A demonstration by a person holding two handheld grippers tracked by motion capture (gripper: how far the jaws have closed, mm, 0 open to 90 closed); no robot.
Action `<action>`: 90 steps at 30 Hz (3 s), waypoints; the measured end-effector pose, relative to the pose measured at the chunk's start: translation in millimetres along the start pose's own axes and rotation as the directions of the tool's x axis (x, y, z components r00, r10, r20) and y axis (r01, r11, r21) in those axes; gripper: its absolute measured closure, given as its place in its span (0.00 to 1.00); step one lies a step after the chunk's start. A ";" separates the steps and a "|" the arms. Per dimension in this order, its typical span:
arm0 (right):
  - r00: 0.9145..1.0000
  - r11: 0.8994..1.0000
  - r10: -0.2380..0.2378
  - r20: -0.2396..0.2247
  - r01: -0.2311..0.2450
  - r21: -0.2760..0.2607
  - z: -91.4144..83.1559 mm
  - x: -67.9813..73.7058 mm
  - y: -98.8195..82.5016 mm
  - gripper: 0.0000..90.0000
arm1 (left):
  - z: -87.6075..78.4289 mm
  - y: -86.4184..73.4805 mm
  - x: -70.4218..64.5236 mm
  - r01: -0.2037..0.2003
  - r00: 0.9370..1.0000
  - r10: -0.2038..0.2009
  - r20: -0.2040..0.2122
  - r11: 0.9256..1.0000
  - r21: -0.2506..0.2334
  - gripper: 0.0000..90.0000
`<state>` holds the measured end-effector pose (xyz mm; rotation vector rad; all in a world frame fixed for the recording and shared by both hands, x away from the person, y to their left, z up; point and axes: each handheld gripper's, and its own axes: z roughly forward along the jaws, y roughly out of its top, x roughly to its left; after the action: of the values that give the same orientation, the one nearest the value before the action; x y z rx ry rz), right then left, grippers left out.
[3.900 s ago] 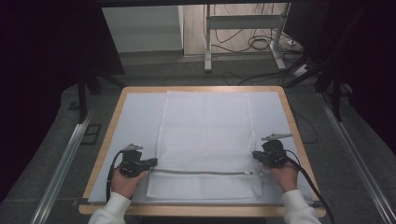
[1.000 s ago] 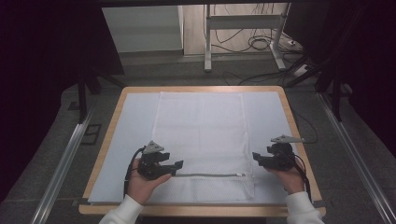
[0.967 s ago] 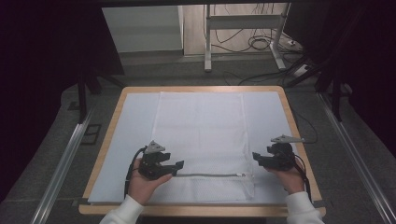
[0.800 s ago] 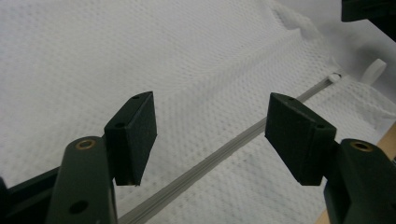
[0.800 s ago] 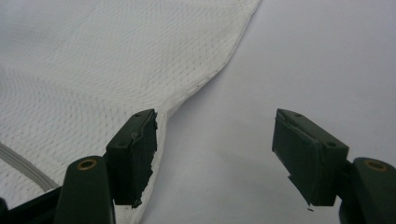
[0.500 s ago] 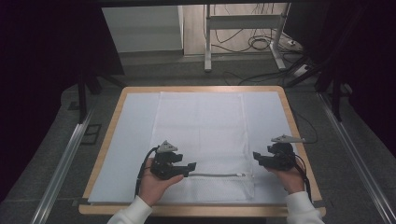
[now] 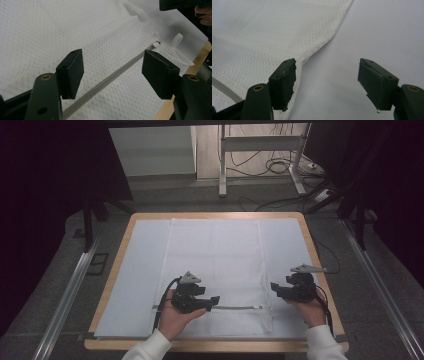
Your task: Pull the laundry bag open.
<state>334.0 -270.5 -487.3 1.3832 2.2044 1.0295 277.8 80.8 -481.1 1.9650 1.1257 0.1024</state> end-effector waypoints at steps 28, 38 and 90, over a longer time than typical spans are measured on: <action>1.000 1.000 -0.007 0.001 0.007 0.006 4.2 1.3 0.1 0.31 | 30.9 11.4 -27.2 -0.025 0.998 0.024 0.052 0.999 0.030 0.36; 1.000 1.000 -0.004 0.000 0.004 0.003 3.5 -0.4 0.2 0.31 | 47.1 12.3 -35.4 -0.033 0.997 0.029 0.066 0.998 0.054 0.38; 1.000 1.000 -0.020 0.022 0.020 -0.021 -0.9 -3.1 -0.5 0.31 | 104.5 22.9 -66.6 -0.023 0.987 -0.003 0.164 0.987 0.159 0.44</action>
<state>334.6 -273.7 -487.3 1.3543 2.1803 1.0231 300.3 -39.6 -510.6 2.0795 1.0438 -0.1466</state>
